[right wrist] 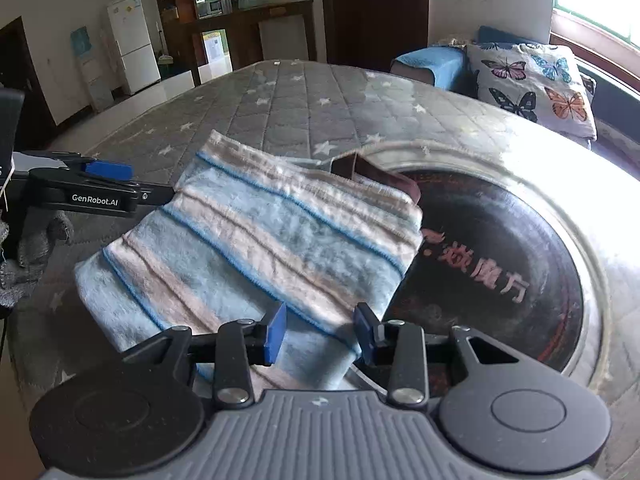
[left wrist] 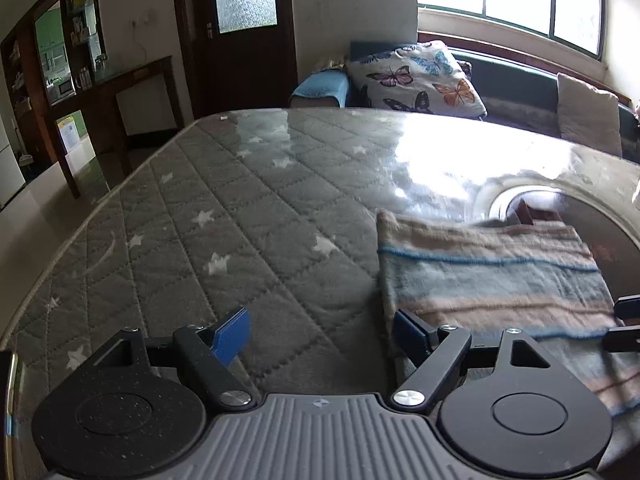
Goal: Fold clothes
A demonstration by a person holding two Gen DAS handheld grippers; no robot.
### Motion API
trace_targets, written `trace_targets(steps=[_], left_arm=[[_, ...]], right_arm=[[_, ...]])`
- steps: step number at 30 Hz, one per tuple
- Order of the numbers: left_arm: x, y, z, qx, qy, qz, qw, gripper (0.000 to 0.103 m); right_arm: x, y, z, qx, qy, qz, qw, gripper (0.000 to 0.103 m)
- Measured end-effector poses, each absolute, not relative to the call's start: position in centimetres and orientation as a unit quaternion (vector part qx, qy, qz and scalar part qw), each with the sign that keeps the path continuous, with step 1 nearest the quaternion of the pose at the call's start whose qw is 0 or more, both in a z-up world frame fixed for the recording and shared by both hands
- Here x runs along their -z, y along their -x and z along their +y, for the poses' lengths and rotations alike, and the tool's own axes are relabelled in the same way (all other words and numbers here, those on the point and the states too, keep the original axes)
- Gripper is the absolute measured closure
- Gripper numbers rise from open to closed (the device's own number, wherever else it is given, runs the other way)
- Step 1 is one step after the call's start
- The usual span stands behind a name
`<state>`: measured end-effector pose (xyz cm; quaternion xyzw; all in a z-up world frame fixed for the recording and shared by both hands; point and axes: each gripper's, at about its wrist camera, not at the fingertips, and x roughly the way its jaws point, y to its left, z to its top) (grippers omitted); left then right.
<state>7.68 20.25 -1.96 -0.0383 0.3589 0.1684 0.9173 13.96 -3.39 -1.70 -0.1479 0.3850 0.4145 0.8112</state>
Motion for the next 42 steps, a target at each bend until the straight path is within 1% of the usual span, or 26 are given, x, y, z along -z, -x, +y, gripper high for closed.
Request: trace_targets(steps=[7, 13, 24, 29, 30, 31, 37, 42], left_arm=[[1.1, -10.2, 20.2, -0.159, 0.037, 0.346, 0.924, 0.021], [2.2, -12.4, 20.4, -0.156, 0.041, 0.363, 0.918, 0.02], [2.8, -12.9, 20.5, -0.15, 0.043, 0.368, 0.917, 0.019], [2.4, -12.6, 20.6, -0.151, 0.043, 0.367, 0.917, 0.019], [2.4, -12.5, 20.6, -0.152, 0.043, 0.367, 0.917, 0.019], [2.3, -12.4, 20.6, -0.152, 0.044, 0.366, 0.917, 0.019], [1.5, -10.9, 20.9, -0.164, 0.046, 0.361, 0.917, 0.012], [0.8, -8.9, 21.5, -0.173, 0.053, 0.353, 0.918, 0.004]], right_arm=[[1.3, -17.1, -2.4, -0.401, 0.123, 0.373, 0.827, 0.066], [2.4, -19.5, -1.3, -0.394, 0.115, 0.381, 0.828, 0.066], [2.9, -19.8, -0.9, -0.394, 0.119, 0.384, 0.827, 0.065], [2.2, -18.9, -0.6, -0.39, 0.134, 0.371, 0.832, 0.063], [1.9, -18.6, -0.5, -0.392, 0.14, 0.366, 0.832, 0.062], [1.7, -18.1, -0.4, -0.395, 0.146, 0.36, 0.832, 0.058], [0.3, -15.0, 0.9, -0.431, 0.179, 0.334, 0.819, 0.052], [-0.5, -11.6, 2.3, -0.474, 0.206, 0.314, 0.797, 0.052]])
